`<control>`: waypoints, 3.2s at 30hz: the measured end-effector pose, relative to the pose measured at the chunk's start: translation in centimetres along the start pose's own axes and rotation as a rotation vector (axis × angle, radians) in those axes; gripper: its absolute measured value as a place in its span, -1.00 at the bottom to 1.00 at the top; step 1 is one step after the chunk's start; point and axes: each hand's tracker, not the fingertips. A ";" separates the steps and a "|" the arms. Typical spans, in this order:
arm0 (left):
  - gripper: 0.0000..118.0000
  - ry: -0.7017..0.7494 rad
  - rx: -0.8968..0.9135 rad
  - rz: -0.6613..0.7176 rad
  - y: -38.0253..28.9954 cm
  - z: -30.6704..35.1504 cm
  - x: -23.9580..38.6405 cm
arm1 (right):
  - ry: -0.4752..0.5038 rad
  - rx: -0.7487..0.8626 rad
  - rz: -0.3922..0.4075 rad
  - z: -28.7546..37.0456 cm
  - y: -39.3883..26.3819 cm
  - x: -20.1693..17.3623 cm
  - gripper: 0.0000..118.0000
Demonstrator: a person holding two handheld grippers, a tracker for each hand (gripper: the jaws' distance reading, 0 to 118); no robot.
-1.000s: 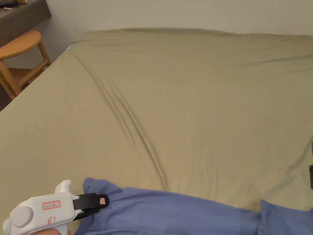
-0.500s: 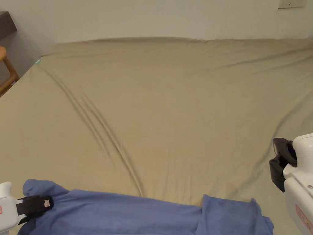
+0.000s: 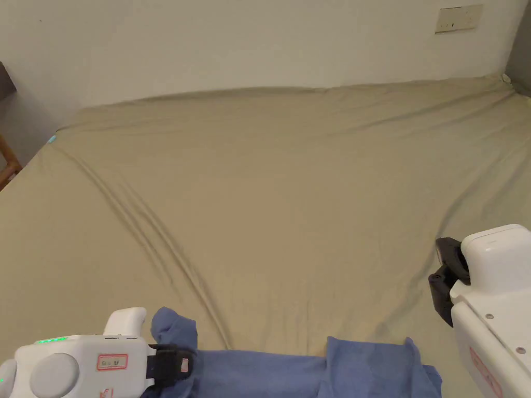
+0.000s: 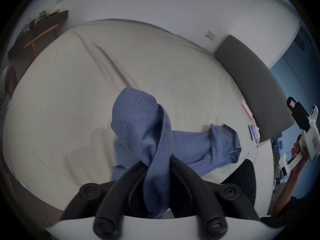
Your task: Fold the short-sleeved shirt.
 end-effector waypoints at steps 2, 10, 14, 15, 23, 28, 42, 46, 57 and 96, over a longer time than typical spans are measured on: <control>-0.90 -0.004 -0.019 0.017 0.2 -2.2 1.7 | -0.008 0.000 -0.010 0.3 -0.3 0.7 -1.00; -0.89 0.061 -0.067 0.123 -0.5 -11.2 4.0 | -0.051 -0.020 -0.043 1.0 -2.0 3.4 -1.00; -0.63 0.089 -0.108 0.196 -1.7 -13.9 4.1 | -0.068 -0.029 -0.067 0.8 -2.6 4.4 -1.00; -0.31 0.065 -0.109 0.227 -2.1 -14.0 4.8 | -0.070 -0.032 -0.073 0.6 -2.7 4.6 -1.00; 0.52 -0.323 -0.009 0.316 -1.1 -7.6 3.6 | -0.067 -0.039 -0.077 0.0 -2.7 4.4 -1.00; 0.28 -0.042 0.191 0.109 -0.8 -3.7 1.9 | -0.054 -0.031 -0.073 0.0 -2.3 3.5 -1.00; -1.00 0.310 0.144 -0.498 -10.8 -15.8 9.3 | -0.035 -0.055 -0.035 0.3 -2.1 2.1 -1.00; -1.00 0.445 0.174 -0.615 -12.5 -16.5 12.9 | -0.039 -0.063 -0.028 0.5 -2.2 2.2 -1.00; -1.00 -0.042 0.090 -0.379 -12.6 -14.7 15.8 | -0.031 -0.076 -0.021 -0.2 -2.1 2.1 -1.00; -0.72 -0.302 0.040 0.409 -6.2 -11.2 -8.4 | 0.013 -0.085 0.028 -0.8 -1.4 0.0 -1.00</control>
